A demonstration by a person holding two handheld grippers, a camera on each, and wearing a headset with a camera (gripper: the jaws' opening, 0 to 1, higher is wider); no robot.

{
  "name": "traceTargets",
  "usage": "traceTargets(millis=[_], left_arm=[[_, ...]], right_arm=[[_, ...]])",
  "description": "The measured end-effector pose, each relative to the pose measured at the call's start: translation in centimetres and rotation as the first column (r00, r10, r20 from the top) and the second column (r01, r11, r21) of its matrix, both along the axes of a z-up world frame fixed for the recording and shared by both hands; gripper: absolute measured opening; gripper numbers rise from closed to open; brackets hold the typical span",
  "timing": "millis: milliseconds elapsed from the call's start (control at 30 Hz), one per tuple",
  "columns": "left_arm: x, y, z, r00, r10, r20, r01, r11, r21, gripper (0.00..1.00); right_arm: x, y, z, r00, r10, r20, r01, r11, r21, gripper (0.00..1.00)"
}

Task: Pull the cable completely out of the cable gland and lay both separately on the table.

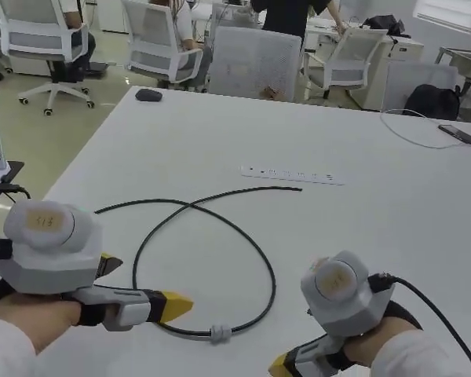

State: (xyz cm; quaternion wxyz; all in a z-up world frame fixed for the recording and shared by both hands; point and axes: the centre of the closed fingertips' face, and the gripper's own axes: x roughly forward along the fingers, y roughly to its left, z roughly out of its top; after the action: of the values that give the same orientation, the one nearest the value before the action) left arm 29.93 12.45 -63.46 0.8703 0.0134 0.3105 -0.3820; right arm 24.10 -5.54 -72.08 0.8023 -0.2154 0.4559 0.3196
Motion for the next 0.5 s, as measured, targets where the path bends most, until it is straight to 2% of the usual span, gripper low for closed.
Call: traceTargets(millis=[233, 400, 500], left_arm=[[0.1, -0.1, 0.4, 1.0, 0.0, 0.008, 0.0, 1.0, -0.006, 0.84], [0.2, 0.0, 0.6, 1.0, 0.003, 0.011, -0.003, 1.0, -0.011, 0.84], [0.2, 0.1, 0.6, 1.0, 0.007, 0.011, -0.007, 1.0, -0.013, 0.83]], right_arm=[[0.0, 0.3, 0.1, 1.0, 0.018, -0.002, -0.018, 1.0, 0.003, 0.7], [0.4, 2.0, 0.6, 0.998, 0.067, 0.018, -0.068, 0.996, 0.057, 0.69], [0.7, 2.4, 0.6, 0.997, 0.082, 0.016, -0.083, 0.995, 0.064, 0.67]])
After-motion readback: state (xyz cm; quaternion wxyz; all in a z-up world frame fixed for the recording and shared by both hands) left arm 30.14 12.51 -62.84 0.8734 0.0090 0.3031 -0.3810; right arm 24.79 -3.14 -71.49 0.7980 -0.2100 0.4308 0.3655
